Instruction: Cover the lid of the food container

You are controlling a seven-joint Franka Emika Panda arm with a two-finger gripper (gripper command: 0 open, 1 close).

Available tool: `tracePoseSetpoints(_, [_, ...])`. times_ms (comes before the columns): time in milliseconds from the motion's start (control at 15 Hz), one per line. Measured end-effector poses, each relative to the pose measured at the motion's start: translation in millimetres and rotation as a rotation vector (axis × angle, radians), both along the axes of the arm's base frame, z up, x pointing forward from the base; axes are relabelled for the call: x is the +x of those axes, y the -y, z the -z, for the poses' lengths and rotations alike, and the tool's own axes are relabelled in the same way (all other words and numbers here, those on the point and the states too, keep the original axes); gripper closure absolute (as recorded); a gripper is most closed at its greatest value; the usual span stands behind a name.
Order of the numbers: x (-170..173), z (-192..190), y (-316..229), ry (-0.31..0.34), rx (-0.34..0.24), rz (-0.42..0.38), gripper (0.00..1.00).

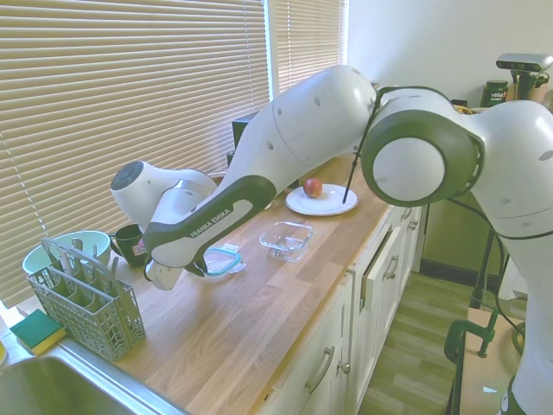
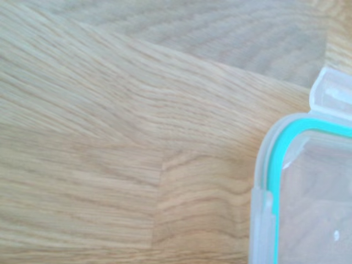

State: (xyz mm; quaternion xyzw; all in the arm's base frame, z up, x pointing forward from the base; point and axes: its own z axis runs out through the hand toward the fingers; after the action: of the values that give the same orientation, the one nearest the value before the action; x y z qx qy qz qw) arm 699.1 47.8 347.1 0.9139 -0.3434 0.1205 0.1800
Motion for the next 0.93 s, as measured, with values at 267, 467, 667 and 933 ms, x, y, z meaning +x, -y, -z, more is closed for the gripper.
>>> tracePoseSetpoints(267, [-20, -41, -9, 0.027, 0.053, -0.010, 1.00])
tracePoseSetpoints(467, [-34, -59, -9, 0.034, 0.086, -0.004, 1.00])
tracePoseSetpoints(667, [-46, -79, -11, 0.048, 0.122, -0.007, 1.00])
tracePoseSetpoints(933, [-62, -101, -7, 0.057, 0.169, -0.011, 1.00])
